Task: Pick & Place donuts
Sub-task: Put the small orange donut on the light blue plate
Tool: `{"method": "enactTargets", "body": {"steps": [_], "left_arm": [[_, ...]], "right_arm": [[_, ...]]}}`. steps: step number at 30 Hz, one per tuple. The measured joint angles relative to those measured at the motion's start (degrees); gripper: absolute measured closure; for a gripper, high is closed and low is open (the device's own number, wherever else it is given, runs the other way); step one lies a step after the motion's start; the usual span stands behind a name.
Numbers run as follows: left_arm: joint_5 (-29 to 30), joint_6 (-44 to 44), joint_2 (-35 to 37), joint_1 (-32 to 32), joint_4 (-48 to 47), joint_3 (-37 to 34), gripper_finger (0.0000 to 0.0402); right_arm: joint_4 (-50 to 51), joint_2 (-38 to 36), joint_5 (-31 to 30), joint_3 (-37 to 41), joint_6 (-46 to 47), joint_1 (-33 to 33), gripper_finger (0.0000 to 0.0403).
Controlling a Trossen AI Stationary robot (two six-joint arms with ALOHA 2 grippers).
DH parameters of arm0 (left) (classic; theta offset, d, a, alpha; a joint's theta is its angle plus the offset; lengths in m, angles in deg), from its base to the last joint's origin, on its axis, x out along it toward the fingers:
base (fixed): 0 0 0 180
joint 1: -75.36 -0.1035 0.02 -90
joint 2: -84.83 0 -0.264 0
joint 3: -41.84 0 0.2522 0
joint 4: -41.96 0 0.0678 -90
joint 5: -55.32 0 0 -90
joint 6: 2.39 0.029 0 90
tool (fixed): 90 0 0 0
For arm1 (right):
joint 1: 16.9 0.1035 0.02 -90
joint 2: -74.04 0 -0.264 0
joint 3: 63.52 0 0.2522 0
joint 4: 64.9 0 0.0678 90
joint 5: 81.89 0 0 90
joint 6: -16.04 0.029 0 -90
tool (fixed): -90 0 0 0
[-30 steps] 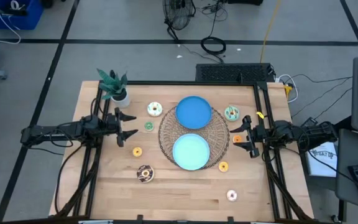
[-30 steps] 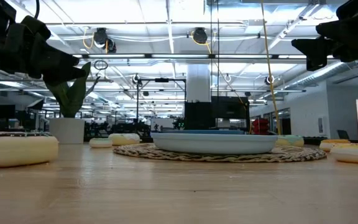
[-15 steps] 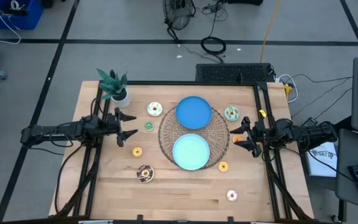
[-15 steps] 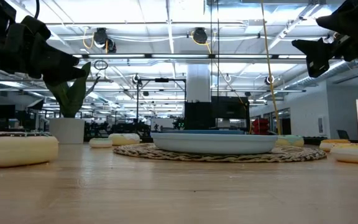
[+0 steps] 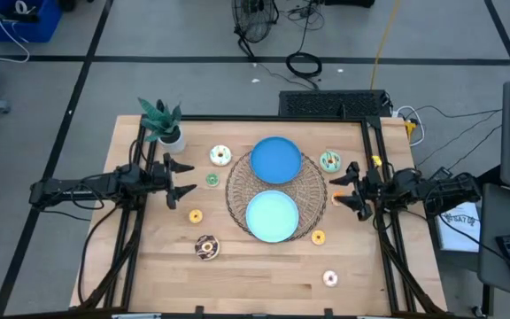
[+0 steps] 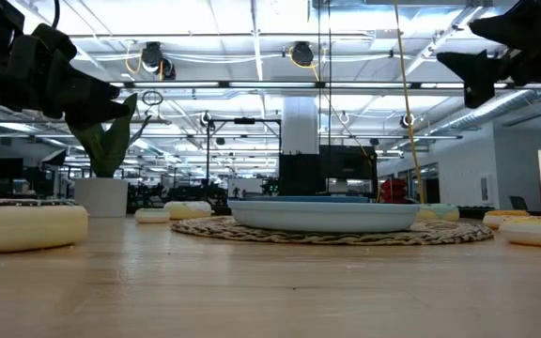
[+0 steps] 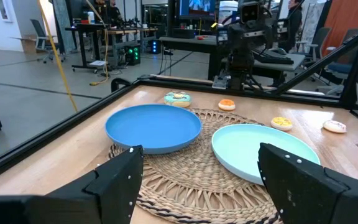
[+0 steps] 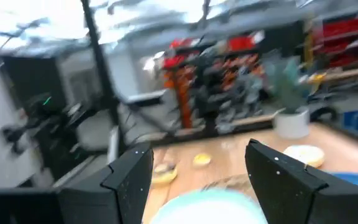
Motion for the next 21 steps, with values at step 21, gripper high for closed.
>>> {"method": "enactTargets", "body": {"steps": [21], "left_arm": [[0.01,0.00,-0.01,0.00,0.28,0.00,0.0091]], "right_arm": [[61.22,53.72,-13.50,-32.52,24.94,-1.75,0.0165]]}}
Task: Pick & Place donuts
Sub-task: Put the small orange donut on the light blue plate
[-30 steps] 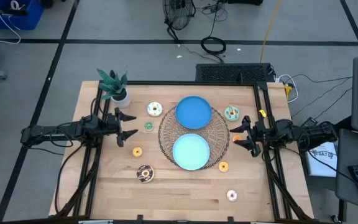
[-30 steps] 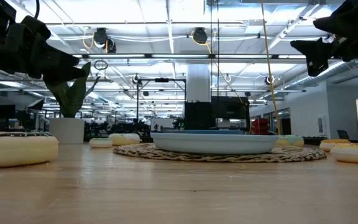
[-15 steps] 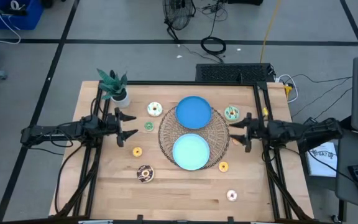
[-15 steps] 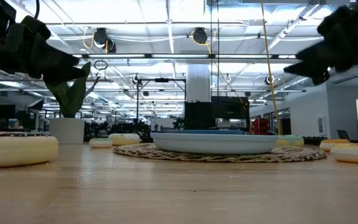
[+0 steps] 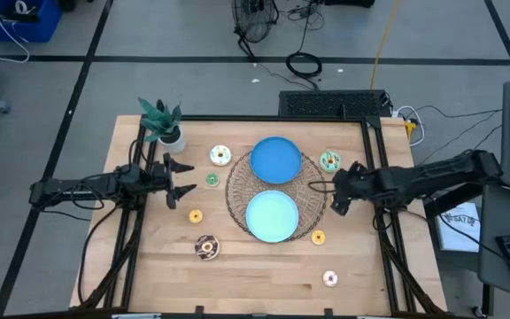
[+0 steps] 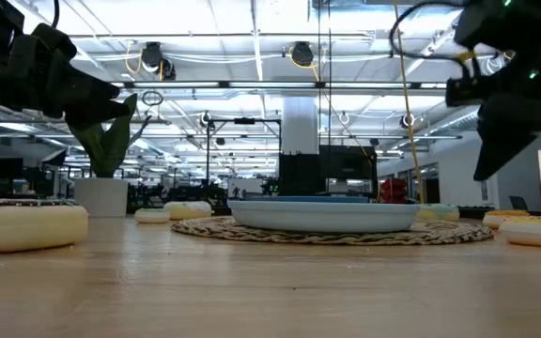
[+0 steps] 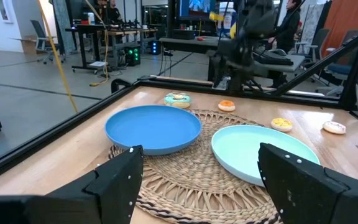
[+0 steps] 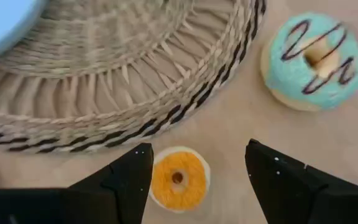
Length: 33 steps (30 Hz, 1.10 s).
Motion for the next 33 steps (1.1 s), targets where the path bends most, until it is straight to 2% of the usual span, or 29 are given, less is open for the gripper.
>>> {"method": "enactTargets", "body": {"steps": [5,13,33], "left_arm": [[0.01,0.00,0.00,0.00,0.07,0.00,0.0091],[0.01,0.00,0.00,0.00,0.09,-0.02,0.0091],[0.01,0.01,0.00,0.00,0.10,0.00,0.0091]], "right_arm": [[2.14,6.57,0.68,-0.23,0.29,-1.50,0.0165],[2.16,8.81,9.08,-0.24,-1.41,-2.08,0.0165],[-7.47,8.83,8.97,5.09,-0.80,-2.08,0.0165]]}}
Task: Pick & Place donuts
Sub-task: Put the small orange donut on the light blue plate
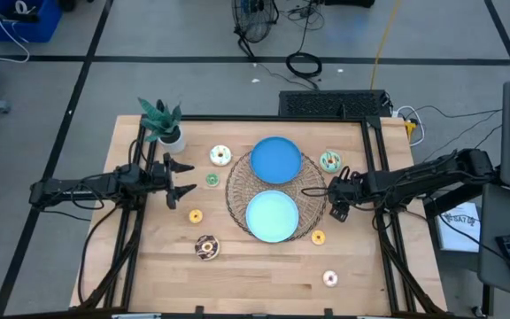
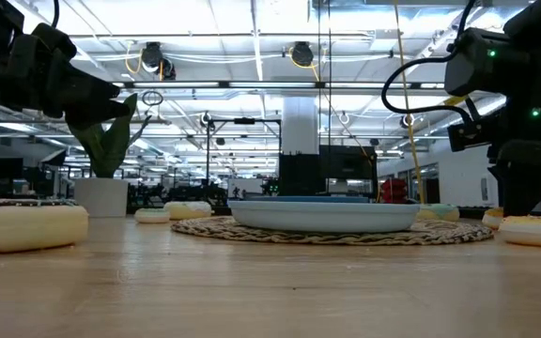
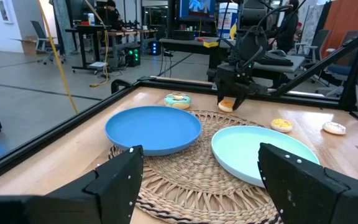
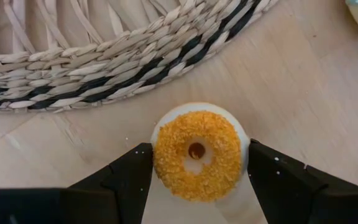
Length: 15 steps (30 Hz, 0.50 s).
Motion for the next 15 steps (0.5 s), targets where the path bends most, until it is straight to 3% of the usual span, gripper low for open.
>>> {"method": "enactTargets", "body": {"steps": [7,15], "left_arm": [[0.00,-0.01,0.00,0.00,-0.01,0.00,0.0091],[0.00,-0.01,0.00,0.00,-0.01,0.00,0.0091]], "right_arm": [[0.54,0.00,-0.07,0.00,0.02,0.00,0.0170],[0.54,-0.02,-0.09,0.02,-0.09,0.00,0.0223]]}}
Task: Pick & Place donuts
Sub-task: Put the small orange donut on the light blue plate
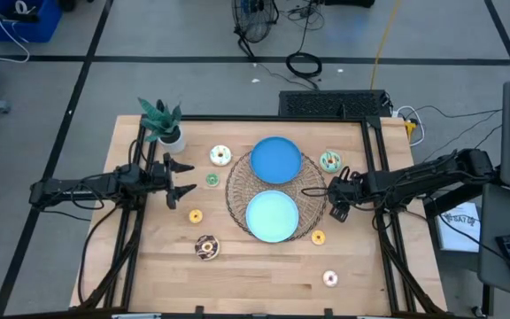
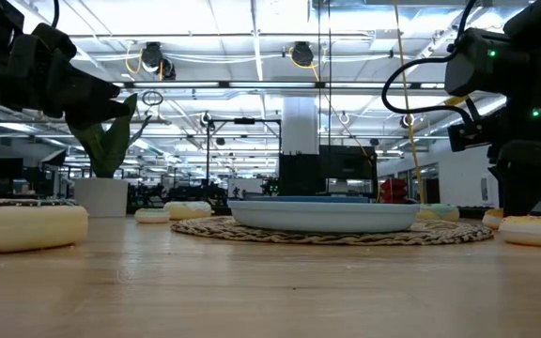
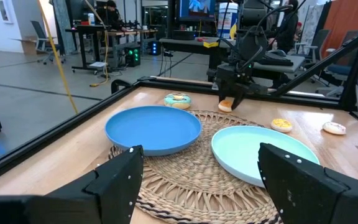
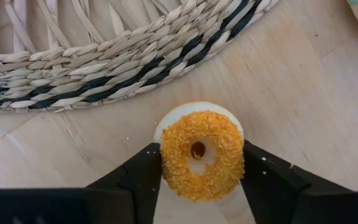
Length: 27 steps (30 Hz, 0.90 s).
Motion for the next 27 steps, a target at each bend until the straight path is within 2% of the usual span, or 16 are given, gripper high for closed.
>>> {"method": "enactTargets", "body": {"steps": [9,17,27], "left_arm": [[0.00,0.01,0.00,0.00,0.00,0.00,0.0091],[0.00,0.00,0.00,-0.02,0.00,0.00,0.0092],[0.00,0.00,0.00,-0.01,0.00,0.00,0.0091]], "right_arm": [[-0.03,-0.18,-0.01,0.00,-1.69,0.00,0.0258],[-2.21,-0.42,0.14,-1.44,-2.29,0.00,0.0261],[-9.71,-0.44,0.32,-5.55,-8.11,0.05,0.0262]]}}
